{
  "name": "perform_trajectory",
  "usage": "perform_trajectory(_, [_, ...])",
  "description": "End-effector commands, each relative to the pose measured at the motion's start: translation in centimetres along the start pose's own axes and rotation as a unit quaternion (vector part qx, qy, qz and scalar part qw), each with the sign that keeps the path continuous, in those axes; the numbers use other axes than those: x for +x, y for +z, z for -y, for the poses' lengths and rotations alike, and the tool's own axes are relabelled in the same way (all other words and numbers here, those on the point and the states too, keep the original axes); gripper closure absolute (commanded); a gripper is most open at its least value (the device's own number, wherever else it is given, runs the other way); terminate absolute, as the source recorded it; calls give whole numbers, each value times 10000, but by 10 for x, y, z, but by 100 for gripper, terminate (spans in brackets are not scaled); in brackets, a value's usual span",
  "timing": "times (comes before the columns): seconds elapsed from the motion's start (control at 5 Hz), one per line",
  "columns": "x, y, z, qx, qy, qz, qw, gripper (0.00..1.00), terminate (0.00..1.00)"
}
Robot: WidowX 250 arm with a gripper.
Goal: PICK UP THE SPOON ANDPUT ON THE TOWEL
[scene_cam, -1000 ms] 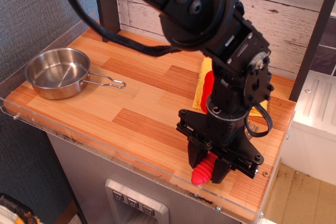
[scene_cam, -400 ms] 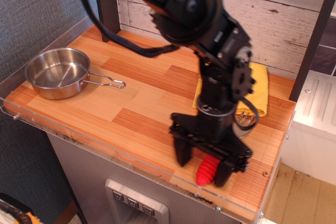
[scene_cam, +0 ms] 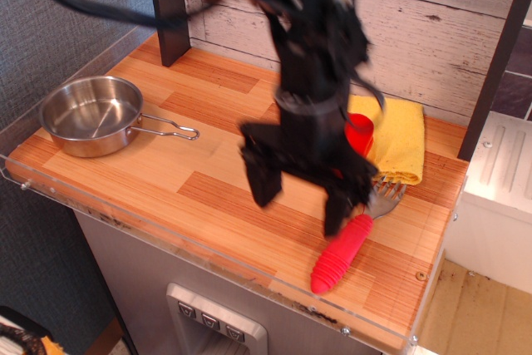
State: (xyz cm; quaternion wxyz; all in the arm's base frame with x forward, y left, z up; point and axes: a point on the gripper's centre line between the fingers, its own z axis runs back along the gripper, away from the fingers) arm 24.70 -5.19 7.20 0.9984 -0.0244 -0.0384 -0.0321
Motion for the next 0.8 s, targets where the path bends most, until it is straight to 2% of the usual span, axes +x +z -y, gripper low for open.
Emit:
perform_trajectory(0.0, [5, 40, -56, 187, -152, 405, 9989, 0, 0])
perform_trajectory(0.2, [7, 33, -75, 294, -2, 258, 9992, 0, 0])
perform_trajectory(0.4, [7, 32, -85, 262, 143, 193, 9994, 0, 0])
perform_trajectory(0.6, [7, 32, -85, 262, 143, 193, 9994, 0, 100])
